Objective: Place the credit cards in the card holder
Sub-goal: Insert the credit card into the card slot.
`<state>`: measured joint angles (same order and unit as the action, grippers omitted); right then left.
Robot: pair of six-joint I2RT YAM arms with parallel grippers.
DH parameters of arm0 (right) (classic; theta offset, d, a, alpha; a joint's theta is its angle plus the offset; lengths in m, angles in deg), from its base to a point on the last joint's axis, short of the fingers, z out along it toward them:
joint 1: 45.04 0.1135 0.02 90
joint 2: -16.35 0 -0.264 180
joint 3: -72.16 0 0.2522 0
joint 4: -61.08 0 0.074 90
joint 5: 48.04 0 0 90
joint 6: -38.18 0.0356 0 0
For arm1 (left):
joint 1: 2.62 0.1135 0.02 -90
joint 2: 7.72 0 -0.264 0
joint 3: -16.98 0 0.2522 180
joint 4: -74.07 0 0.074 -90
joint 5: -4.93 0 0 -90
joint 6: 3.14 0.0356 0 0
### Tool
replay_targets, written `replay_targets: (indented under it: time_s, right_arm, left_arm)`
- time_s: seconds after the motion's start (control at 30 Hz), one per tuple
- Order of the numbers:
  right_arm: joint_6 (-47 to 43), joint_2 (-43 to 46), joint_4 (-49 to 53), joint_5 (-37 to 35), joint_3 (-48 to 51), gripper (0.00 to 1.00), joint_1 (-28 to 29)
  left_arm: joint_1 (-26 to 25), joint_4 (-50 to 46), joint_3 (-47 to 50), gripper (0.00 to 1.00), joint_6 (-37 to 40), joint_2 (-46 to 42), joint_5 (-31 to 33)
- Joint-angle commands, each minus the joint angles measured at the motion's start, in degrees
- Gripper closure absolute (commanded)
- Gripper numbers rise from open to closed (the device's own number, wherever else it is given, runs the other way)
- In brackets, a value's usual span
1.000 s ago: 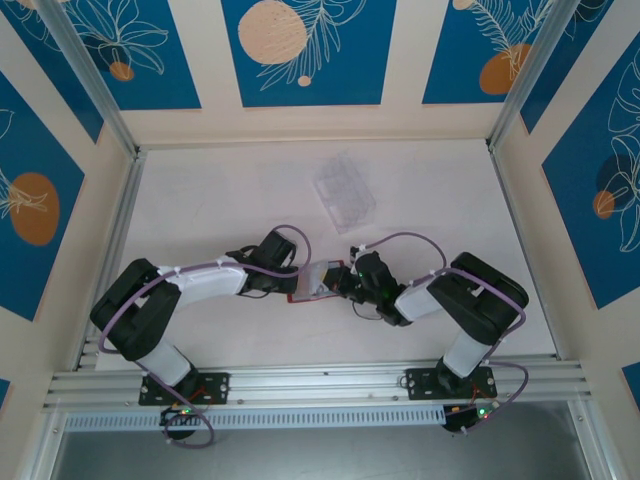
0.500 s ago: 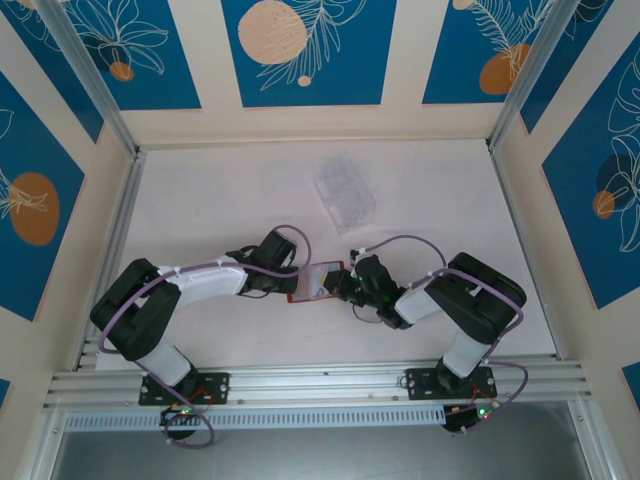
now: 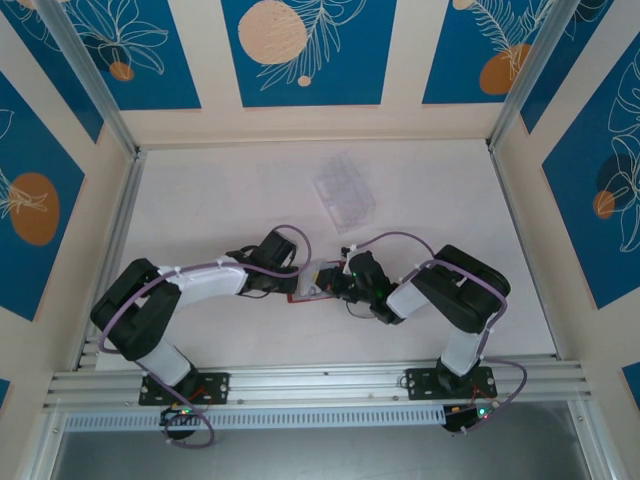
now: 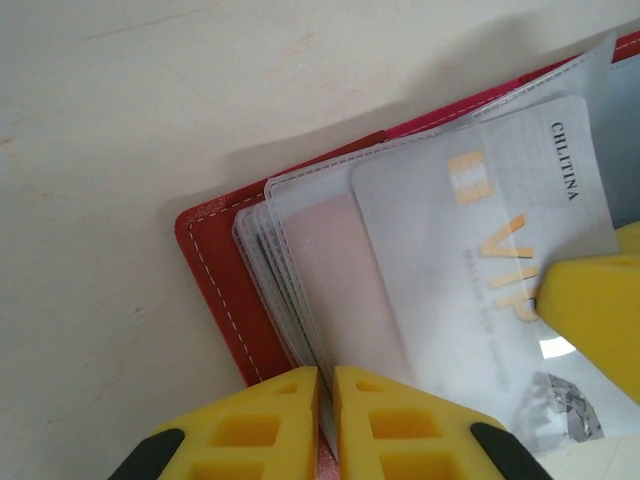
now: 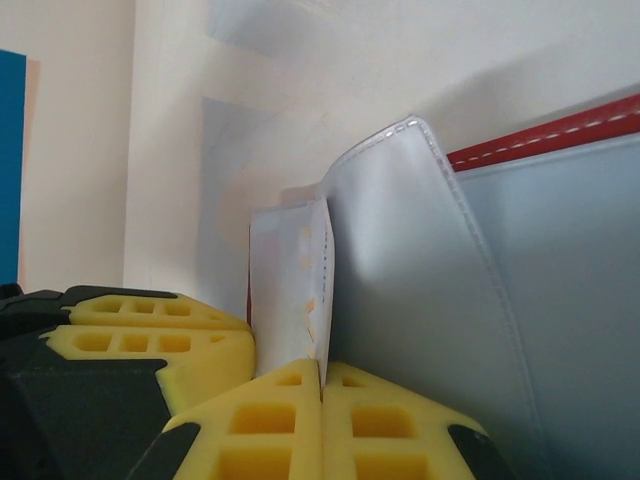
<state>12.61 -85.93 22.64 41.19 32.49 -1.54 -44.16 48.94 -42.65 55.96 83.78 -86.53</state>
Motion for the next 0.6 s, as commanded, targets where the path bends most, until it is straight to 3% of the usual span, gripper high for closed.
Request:
replay_targets:
  time_s: [0.0,0.17,0.37,0.57]
  right_arm:
    - [-2.24,-3.45,6.93,1.82,-0.85,1.0,0.76]
    - [-2.27,-5.43,7.32,3.92,-2.39,0.97,0.8]
    - [-3.87,0.89,14.72,4.97,-2.45,0.7,-0.88]
    - [-7.77,8.95,31.98,5.15,-7.23,0.53,-2.4]
  left_arm:
    - [-1.0,-3.87,0.34,0.88,1.1,2.8,-1.4]
    - [-0.98,-3.96,0.34,0.88,1.2,2.63,-1.11]
    - [-0.99,-3.48,1.03,0.88,0.99,2.36,-0.85]
    - [-0.95,-3.01,1.55,0.88,0.92,2.28,-0.83]
